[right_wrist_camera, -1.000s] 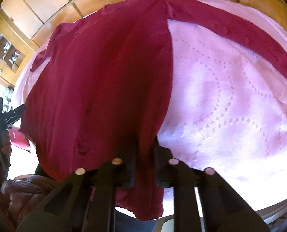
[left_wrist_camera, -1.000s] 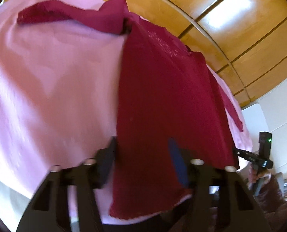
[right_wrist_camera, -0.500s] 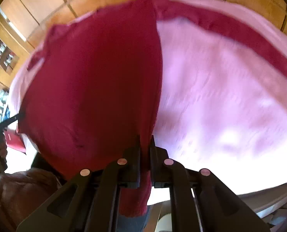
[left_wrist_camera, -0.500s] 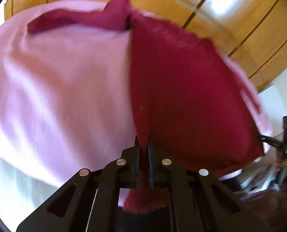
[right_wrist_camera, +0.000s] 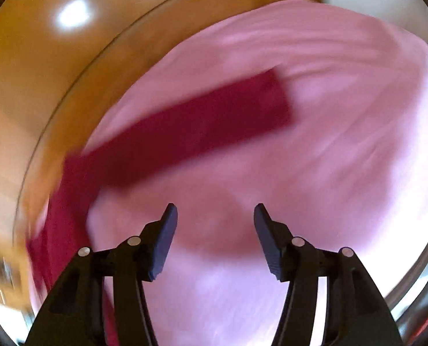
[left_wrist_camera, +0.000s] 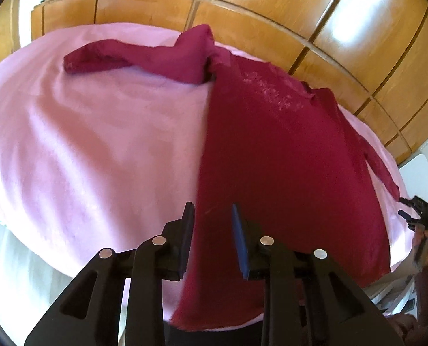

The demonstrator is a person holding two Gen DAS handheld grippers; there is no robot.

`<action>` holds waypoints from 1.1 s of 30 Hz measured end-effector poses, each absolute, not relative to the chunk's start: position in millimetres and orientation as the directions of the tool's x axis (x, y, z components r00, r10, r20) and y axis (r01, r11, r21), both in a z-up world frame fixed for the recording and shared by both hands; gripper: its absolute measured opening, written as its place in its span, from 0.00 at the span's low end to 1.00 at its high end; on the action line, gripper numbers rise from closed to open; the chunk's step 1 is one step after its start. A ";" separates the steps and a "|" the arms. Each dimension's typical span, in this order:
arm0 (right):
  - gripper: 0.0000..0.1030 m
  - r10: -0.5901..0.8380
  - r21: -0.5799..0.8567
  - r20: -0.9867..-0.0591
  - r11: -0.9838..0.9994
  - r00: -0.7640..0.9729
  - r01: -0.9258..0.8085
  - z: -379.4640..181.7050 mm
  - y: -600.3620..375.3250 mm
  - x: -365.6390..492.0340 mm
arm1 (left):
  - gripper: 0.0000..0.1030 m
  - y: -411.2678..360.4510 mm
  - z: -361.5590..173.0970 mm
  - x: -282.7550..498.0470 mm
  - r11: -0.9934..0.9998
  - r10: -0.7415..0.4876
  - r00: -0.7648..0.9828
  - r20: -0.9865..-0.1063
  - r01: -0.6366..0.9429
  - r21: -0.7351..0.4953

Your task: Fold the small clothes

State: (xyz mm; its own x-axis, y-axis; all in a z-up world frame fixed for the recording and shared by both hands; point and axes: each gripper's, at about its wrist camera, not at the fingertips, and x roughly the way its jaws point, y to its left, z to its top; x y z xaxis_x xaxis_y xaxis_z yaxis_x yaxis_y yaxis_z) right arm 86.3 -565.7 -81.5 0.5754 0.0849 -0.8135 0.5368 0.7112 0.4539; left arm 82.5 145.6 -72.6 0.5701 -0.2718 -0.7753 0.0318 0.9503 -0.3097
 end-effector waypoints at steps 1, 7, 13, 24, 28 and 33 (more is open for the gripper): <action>0.59 0.068 0.463 -0.814 0.676 0.577 0.574 -86.0 -580.5 93.3 | 0.24 140.3 -71.8 84.9 0.950 -0.274 0.572 -0.773 0.037 -0.310; 0.59 0.004 0.438 -0.858 0.529 0.514 0.727 -115.7 -626.4 141.0 | 0.24 100.4 -73.6 94.5 0.951 -0.297 0.552 -0.779 0.101 -0.291; 0.05 -0.112 0.245 -0.882 0.722 0.459 0.647 -97.9 -618.4 172.4 | 0.24 65.5 -87.3 100.2 0.949 -0.315 0.488 -0.814 0.158 -0.273; 0.43 -0.223 0.114 -0.895 0.722 0.385 0.683 -106.2 -647.6 181.9 | 0.24 56.4 -101.4 111.6 0.949 -0.312 0.440 -0.842 0.186 -0.254; 0.67 -0.320 0.061 -0.856 0.717 0.405 0.695 -83.6 -638.4 162.2 | 0.24 81.0 -92.0 114.7 0.942 -0.334 0.474 -0.815 0.140 -0.304; 0.82 -0.283 0.097 -0.800 0.809 0.530 0.579 -49.8 -567.0 167.5 | 0.44 149.3 -80.6 121.9 0.936 -0.263 0.566 -0.781 -0.046 -0.348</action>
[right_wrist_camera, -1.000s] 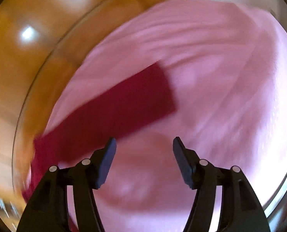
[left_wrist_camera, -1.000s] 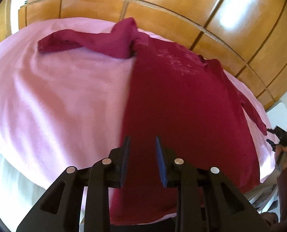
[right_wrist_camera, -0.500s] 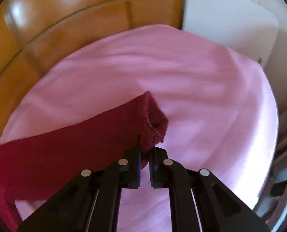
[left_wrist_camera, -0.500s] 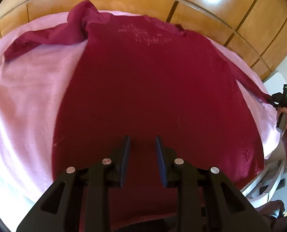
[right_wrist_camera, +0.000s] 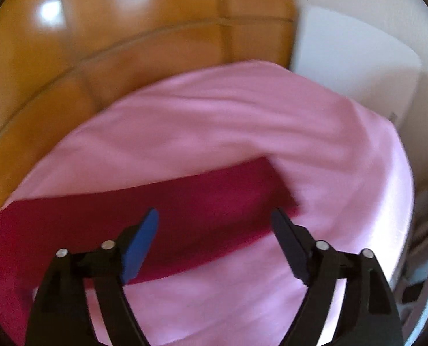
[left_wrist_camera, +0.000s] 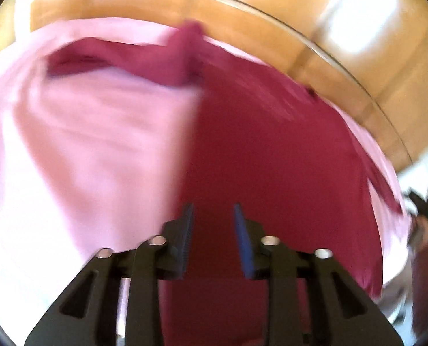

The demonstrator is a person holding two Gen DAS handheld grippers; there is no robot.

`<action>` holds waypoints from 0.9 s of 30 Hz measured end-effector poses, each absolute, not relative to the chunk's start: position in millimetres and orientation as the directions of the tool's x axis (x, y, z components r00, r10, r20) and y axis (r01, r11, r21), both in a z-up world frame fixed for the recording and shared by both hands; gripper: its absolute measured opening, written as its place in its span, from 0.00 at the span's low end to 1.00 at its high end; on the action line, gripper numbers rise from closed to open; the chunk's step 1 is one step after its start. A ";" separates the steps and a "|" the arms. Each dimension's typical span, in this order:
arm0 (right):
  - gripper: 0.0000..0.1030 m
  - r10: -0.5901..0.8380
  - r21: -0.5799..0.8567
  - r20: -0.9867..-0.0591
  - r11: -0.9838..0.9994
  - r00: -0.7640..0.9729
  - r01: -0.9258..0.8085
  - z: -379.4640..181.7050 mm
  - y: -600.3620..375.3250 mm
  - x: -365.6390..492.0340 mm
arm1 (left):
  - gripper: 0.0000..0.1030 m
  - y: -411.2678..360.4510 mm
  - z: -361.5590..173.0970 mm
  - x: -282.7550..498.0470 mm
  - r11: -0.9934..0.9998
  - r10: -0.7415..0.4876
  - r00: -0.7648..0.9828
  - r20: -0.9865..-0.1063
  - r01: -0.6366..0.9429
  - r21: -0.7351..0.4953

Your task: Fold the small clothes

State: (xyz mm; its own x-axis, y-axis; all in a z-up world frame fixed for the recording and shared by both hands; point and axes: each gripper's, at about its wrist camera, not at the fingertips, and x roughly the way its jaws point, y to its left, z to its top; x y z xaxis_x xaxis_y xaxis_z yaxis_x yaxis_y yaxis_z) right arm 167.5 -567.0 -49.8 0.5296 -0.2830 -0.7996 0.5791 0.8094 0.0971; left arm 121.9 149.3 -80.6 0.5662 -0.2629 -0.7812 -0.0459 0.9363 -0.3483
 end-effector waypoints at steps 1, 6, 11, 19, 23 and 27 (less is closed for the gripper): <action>0.85 -0.246 0.118 -0.791 0.837 0.560 0.534 -45.9 -544.6 173.2 | 0.53 169.0 -79.1 122.1 0.926 -0.233 0.591 -0.772 -0.108 -0.363; 0.87 0.038 0.200 -0.778 0.961 0.627 0.190 -50.1 -402.0 206.8 | 0.55 248.7 -71.2 128.2 0.843 -0.138 0.669 -0.731 -0.308 -0.441; 0.87 0.243 0.215 -0.778 0.970 0.579 -0.117 -66.0 -264.4 217.0 | 0.55 303.7 -65.5 147.3 0.754 -0.114 0.702 -0.703 -0.399 -0.521; 0.95 0.186 0.082 -0.805 0.975 0.563 -0.205 -125.5 -179.3 207.2 | 0.55 362.9 -61.0 210.4 0.770 0.022 0.655 -0.755 -0.493 -0.406; 0.97 0.194 0.094 -0.808 0.974 0.556 -0.204 -129.9 -182.0 214.3 | 0.45 384.0 -71.9 235.0 0.746 -0.003 0.642 -0.767 -0.509 -0.429; 0.98 0.187 0.082 -0.809 0.975 0.557 -0.207 -130.1 -180.9 215.4 | 0.44 389.3 -94.6 264.4 0.725 -0.063 0.604 -0.795 -0.520 -0.452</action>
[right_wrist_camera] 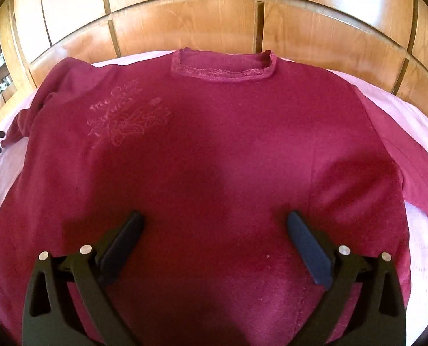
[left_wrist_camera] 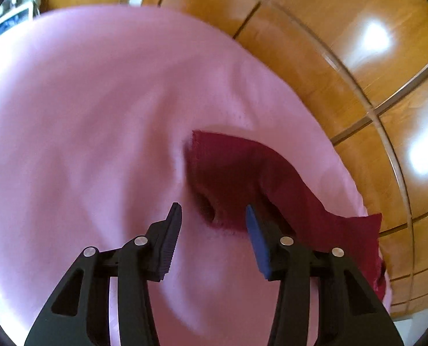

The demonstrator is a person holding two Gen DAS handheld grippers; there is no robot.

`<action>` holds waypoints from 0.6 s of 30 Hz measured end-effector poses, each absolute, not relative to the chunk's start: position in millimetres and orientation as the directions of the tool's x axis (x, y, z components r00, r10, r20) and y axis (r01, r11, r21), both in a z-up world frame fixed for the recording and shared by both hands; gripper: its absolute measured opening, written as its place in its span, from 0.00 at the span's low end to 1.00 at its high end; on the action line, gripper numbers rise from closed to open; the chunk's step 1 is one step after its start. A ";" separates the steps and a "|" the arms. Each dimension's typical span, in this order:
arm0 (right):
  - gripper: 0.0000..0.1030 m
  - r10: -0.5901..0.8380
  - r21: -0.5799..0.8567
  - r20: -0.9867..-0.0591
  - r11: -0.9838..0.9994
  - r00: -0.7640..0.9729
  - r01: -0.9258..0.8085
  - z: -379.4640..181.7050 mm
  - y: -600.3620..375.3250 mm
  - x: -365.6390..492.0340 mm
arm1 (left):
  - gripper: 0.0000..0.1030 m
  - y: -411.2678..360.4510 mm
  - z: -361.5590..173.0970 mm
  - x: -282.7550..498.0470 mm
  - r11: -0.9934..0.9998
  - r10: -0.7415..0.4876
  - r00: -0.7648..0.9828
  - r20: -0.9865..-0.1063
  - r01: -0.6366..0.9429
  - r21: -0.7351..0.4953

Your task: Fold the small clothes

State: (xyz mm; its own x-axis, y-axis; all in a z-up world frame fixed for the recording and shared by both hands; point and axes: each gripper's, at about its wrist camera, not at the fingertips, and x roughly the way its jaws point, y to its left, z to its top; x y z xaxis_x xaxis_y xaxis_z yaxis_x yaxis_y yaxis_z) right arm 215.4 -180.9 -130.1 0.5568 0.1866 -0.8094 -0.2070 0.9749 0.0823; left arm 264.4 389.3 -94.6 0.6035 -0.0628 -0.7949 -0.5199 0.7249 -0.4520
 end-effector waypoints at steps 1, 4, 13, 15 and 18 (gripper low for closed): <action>0.98 0.187 0.083 -0.809 0.975 0.557 -0.207 -128.3 -178.8 213.9 | 0.40 388.6 -101.5 272.1 0.725 -0.058 0.588 -0.807 -0.531 -0.439; 0.98 0.189 0.083 -0.809 0.974 0.557 -0.208 -124.8 -179.6 209.6 | 0.08 382.4 -108.3 286.8 0.766 -0.017 0.552 -0.834 -0.529 -0.366; 0.98 0.185 0.078 -0.809 0.975 0.558 -0.210 -124.5 -180.5 211.0 | 0.06 418.6 -9.2 246.4 0.823 0.087 0.670 -0.737 -0.466 -0.326; 0.98 0.185 0.077 -0.809 0.975 0.558 -0.210 -124.4 -180.6 211.0 | 0.05 429.7 3.5 242.0 0.821 0.101 0.668 -0.738 -0.474 -0.317; 0.98 0.183 0.075 -0.809 0.975 0.558 -0.211 -124.4 -180.5 211.0 | 0.03 449.7 16.4 235.9 0.813 0.138 0.660 -0.739 -0.501 -0.296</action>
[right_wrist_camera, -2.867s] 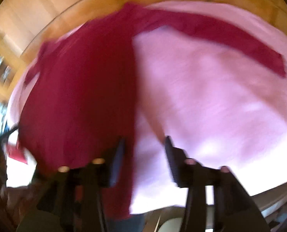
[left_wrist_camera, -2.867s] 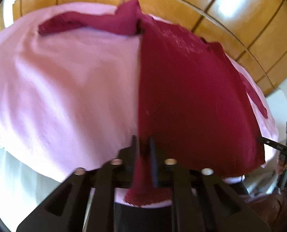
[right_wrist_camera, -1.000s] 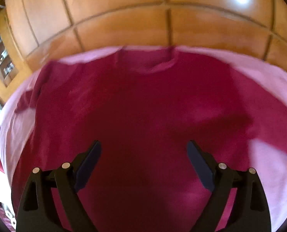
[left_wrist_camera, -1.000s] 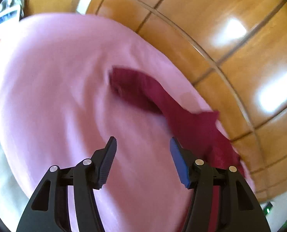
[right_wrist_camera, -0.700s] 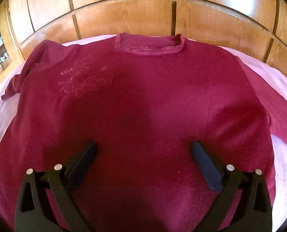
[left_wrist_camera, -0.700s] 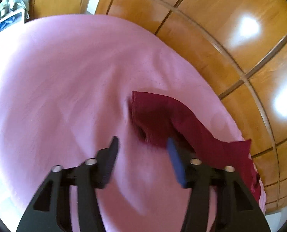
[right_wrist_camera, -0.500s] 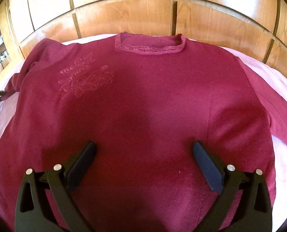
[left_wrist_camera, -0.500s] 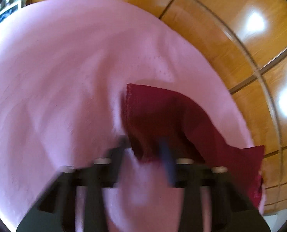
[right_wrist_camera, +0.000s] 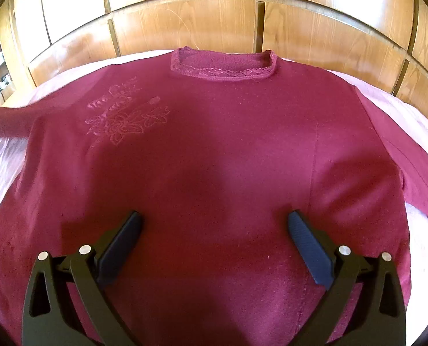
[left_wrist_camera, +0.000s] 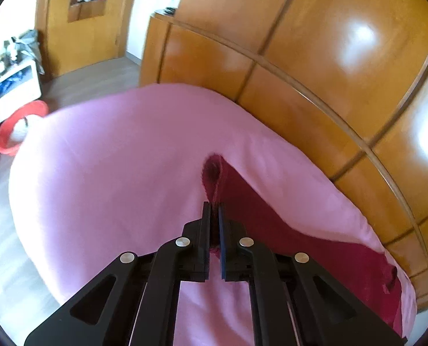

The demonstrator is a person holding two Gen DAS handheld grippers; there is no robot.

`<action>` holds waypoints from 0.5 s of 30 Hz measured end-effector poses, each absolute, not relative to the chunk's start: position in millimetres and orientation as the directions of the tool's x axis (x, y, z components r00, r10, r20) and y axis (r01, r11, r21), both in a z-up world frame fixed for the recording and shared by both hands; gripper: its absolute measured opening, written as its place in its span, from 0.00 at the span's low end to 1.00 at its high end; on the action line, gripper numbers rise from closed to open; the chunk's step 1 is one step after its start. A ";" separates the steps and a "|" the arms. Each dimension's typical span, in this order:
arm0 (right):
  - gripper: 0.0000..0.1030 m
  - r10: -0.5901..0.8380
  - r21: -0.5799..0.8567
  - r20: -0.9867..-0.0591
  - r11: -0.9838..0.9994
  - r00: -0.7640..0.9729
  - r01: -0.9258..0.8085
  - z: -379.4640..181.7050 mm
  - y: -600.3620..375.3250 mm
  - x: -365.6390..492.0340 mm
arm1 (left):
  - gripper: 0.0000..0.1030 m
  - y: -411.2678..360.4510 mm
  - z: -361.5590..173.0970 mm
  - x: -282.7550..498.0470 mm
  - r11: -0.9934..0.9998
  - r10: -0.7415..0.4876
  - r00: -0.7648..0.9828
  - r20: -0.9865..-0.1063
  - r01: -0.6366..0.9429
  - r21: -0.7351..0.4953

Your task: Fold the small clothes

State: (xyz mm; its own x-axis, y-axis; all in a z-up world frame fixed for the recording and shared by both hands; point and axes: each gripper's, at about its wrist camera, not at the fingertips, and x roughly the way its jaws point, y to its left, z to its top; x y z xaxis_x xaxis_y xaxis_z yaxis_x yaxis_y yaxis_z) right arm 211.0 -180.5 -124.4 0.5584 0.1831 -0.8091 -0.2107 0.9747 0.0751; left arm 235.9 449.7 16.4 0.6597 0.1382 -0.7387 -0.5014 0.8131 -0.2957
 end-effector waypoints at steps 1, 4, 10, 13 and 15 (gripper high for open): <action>0.98 0.183 0.075 -0.809 0.975 0.558 -0.211 -124.5 -180.5 211.4 | 0.03 453.1 15.9 239.3 0.821 0.161 0.652 -0.741 -0.505 -0.266; 0.98 0.183 0.074 -0.809 0.975 0.559 -0.212 -124.7 -180.6 211.6 | 0.04 449.4 -1.3 260.1 0.838 0.235 0.590 -0.772 -0.525 -0.146; 0.98 0.184 0.075 -0.809 0.974 0.558 -0.213 -124.8 -180.9 212.1 | 0.04 452.2 -66.1 268.8 0.800 0.326 0.379 -0.866 -0.598 0.040; 0.98 0.186 0.076 -0.808 0.974 0.559 -0.214 -125.1 -180.8 212.4 | 0.04 465.8 -73.6 246.5 0.730 0.405 0.303 -0.863 -0.676 0.105; 0.98 0.186 0.075 -0.808 0.974 0.560 -0.214 -125.5 -180.3 212.9 | 0.04 465.3 -62.4 228.2 0.710 0.416 0.356 -0.837 -0.702 0.054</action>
State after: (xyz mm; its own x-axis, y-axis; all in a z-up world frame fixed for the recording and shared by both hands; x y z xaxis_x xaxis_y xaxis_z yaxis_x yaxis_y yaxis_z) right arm 212.9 -180.3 -125.5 0.5597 0.1855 -0.8077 -0.2143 0.9739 0.0752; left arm 228.2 465.3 -62.4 0.3555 0.4157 -0.8371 -0.7023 0.7098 0.0542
